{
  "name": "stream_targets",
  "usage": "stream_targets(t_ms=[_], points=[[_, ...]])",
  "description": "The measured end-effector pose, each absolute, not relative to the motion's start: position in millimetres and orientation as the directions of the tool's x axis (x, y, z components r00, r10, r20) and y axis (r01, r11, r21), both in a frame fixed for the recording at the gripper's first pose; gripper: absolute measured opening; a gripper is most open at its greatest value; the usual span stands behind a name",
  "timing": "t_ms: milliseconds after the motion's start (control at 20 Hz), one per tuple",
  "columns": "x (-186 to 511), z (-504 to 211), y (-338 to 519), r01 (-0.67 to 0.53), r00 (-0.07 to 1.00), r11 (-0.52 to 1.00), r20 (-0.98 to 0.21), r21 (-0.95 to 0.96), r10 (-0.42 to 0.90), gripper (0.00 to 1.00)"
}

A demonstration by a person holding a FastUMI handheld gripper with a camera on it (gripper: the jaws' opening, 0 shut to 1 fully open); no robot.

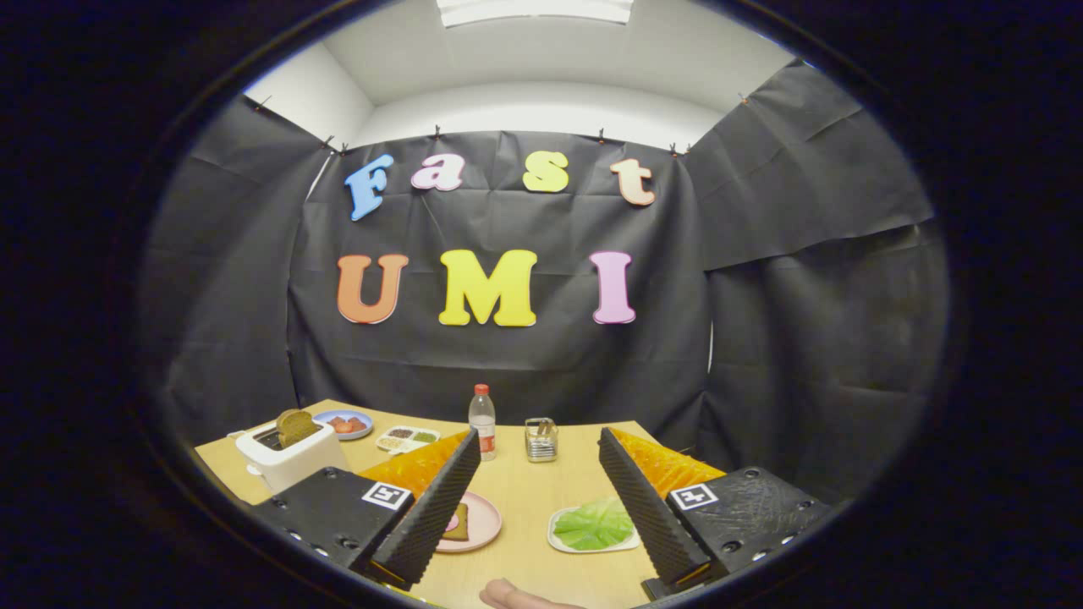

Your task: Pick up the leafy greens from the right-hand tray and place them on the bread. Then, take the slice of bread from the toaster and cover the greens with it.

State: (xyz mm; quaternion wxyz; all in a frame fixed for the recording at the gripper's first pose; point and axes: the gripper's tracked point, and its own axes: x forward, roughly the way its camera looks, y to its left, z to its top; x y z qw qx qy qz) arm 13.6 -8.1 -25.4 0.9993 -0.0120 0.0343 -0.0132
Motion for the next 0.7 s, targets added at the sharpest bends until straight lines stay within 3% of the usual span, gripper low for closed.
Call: stream_targets(t_ms=[500,700], points=[[54,-32,-25,0.02,0.996,0.999,-0.091,0.032,-0.017,0.95],[83,-57,-52,0.0,0.986,0.997,-0.166,0.081,0.014,0.95]])
